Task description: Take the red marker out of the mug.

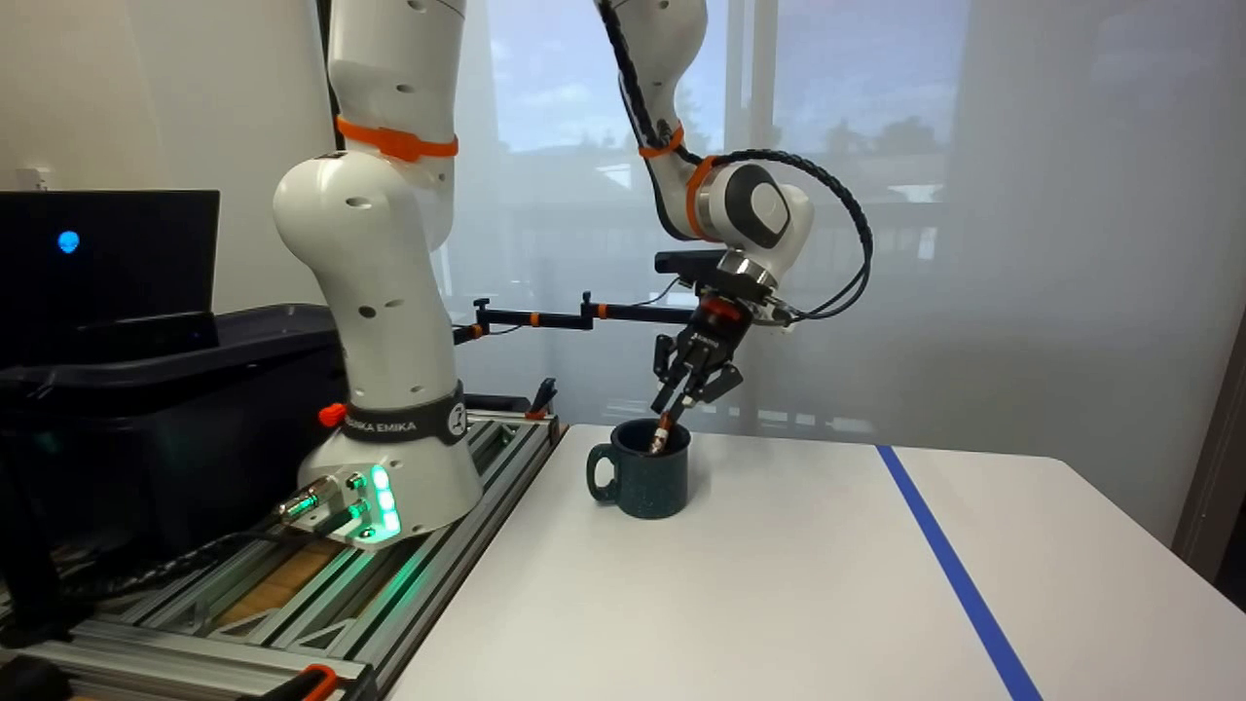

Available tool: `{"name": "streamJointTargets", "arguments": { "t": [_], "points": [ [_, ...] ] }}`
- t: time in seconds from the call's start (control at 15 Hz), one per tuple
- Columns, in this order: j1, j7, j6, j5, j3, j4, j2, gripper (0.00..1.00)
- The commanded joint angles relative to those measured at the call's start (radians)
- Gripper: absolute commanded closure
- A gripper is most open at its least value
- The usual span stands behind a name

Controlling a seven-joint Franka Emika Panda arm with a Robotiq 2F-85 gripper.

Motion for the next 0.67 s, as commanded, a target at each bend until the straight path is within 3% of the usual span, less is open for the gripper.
{"name": "streamJointTargets", "arguments": {
  "t": [0.0,0.2,0.6],
  "points": [
    [0.012,0.032,-0.018,-0.03,0.005,0.016,0.014,0.69],
    [0.013,0.033,-0.018,-0.043,0.005,0.019,0.022,0.66],
    [0.019,0.045,-0.024,-0.05,0.01,0.037,0.041,0.69]
  ]
}}
